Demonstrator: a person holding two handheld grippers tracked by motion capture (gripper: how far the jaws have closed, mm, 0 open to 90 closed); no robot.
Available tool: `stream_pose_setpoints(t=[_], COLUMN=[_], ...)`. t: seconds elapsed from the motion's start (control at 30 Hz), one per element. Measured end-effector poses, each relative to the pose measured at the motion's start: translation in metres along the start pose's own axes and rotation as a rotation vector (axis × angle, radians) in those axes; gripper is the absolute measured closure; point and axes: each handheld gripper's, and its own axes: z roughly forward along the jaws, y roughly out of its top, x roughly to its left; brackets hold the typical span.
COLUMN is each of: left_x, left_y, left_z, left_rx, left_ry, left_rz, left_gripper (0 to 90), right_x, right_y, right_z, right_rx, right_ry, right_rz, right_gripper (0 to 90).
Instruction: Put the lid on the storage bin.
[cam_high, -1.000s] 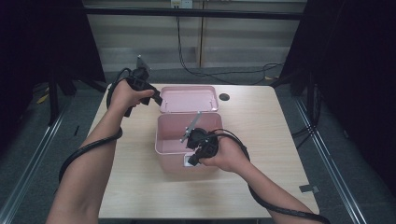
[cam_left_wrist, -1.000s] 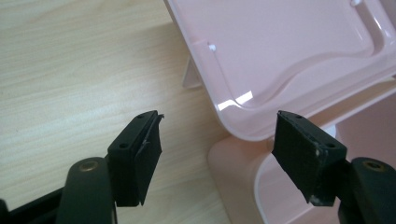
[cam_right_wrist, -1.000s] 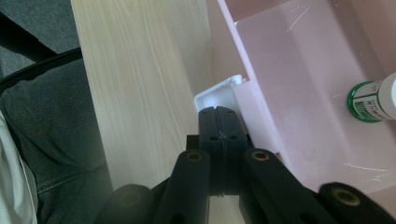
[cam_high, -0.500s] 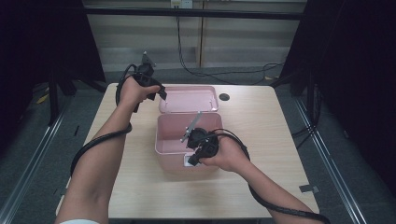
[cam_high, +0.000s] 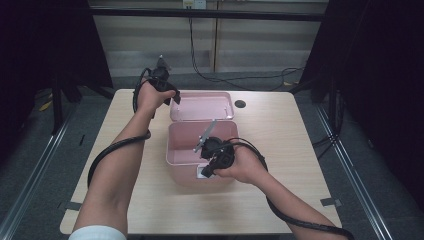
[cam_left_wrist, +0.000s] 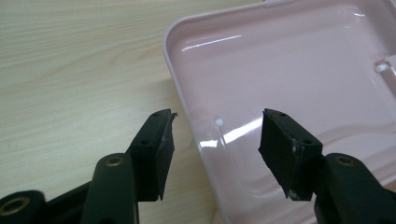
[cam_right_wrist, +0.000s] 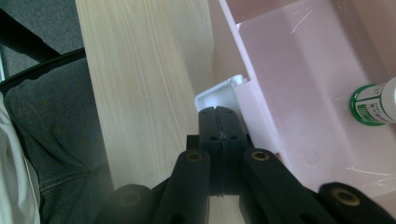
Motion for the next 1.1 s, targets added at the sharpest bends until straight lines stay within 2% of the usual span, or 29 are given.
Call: stream_pose_setpoints(t=[0.23, 0.4, 0.6, 0.7, 0.83, 0.93, 1.0, 1.03, 1.1], left_x=[0.001, 0.002, 0.005, 0.006, 0.006, 0.005, 0.007, 0.007, 0.007], left_y=[0.003, 0.003, 0.001, 0.001, 0.001, 0.000, 0.000, 0.000, 0.001], left_z=[0.010, 0.019, 0.028, 0.031, 0.037, 0.039, 0.038, 0.037, 0.034], left_rx=[-0.018, -0.005, 0.002, -0.007, -0.011, 0.001, 0.000, 0.003, 0.004], left_ry=[0.015, 0.029, 0.053, 0.048, 0.067, 0.080, 0.084, 0.077, 0.074], left_rz=[-0.002, -0.029, -0.030, -0.044, -0.039, -0.031, -0.039, -0.054, -0.058], left_gripper=[51.5, 54.8, 62.8, 68.3, 70.3, 75.3, 80.9, 81.5, 82.0], right_x=[-0.001, -0.001, -0.001, -0.001, -0.001, -0.001, -0.001, -0.001, -0.001], right_y=[0.000, 0.001, 0.000, 0.001, 0.000, 0.001, 0.000, 0.000, 0.000], right_z=[0.000, 0.000, 0.000, 0.000, 0.000, 0.000, 0.000, 0.000, 0.000], right_rx=[0.000, 0.000, 0.000, 0.001, 0.001, 0.001, -0.001, -0.003, -0.002], right_ry=[0.004, 0.004, 0.003, 0.003, 0.004, 0.003, 0.003, 0.003, 0.005], right_rz=[0.000, 0.000, 0.000, 0.000, 0.002, 0.001, 0.002, 0.002, 0.010], right_gripper=[90.0, 90.0, 90.0, 90.0, 90.0, 90.0, 90.0, 90.0, 90.0])
